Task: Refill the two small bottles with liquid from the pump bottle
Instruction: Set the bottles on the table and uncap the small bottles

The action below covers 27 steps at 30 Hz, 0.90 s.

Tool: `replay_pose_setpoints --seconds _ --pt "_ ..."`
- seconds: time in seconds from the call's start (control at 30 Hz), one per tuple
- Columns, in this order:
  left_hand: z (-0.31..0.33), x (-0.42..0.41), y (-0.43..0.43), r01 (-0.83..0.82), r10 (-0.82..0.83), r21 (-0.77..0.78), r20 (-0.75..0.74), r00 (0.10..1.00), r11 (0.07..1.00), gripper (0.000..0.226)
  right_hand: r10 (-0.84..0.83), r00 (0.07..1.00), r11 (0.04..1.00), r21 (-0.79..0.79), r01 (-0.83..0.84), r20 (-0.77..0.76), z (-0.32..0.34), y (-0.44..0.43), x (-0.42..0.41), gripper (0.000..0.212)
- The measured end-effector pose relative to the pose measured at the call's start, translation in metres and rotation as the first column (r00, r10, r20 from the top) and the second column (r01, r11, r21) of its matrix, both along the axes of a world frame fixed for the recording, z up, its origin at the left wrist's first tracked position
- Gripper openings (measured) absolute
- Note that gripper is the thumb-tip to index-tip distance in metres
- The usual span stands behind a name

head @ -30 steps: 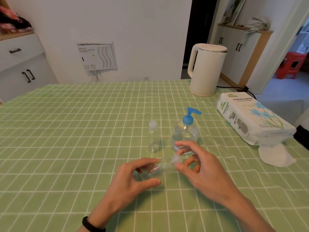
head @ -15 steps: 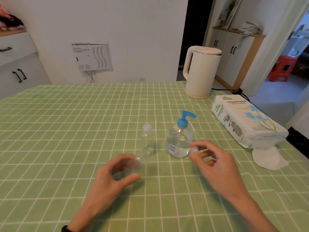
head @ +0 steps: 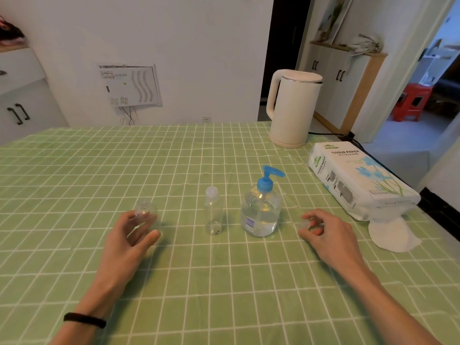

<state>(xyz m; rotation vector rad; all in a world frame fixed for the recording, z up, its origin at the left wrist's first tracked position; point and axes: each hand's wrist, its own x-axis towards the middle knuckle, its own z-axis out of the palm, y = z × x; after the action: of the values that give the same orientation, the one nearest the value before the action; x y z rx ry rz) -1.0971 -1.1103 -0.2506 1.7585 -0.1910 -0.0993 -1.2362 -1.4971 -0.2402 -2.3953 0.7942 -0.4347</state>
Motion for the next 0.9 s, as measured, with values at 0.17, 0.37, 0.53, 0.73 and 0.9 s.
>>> replay_pose_setpoints --seconds 0.17,0.37,0.53,0.73,0.9 --pt "0.011 -0.012 -0.005 -0.037 0.036 0.036 0.038 0.999 0.999 0.071 0.008 1.000 0.998 0.059 -0.008 -0.015 0.007 0.001 -0.004 0.053" --pt "0.022 -0.073 -0.023 -0.128 0.097 0.061 0.367 0.925 0.990 0.030 -0.019 0.974 0.995 0.096 -0.003 0.227 0.010 0.016 -0.017 0.029" --pt "0.014 -0.076 -0.073 0.091 -0.138 0.259 0.170 0.976 0.962 0.078 0.228 0.938 0.945 0.175 -0.278 0.262 0.024 0.065 -0.009 0.007" --pt "0.009 -0.044 -0.108 0.080 -0.118 0.209 0.178 0.977 0.975 0.072 0.293 0.937 0.926 0.189 -0.328 0.191 0.015 0.088 -0.014 0.010" --pt "0.001 -0.031 -0.114 0.095 -0.118 0.124 0.190 0.975 0.988 0.036 0.298 0.939 0.917 0.221 -0.332 0.171 0.010 0.093 -0.023 0.009"
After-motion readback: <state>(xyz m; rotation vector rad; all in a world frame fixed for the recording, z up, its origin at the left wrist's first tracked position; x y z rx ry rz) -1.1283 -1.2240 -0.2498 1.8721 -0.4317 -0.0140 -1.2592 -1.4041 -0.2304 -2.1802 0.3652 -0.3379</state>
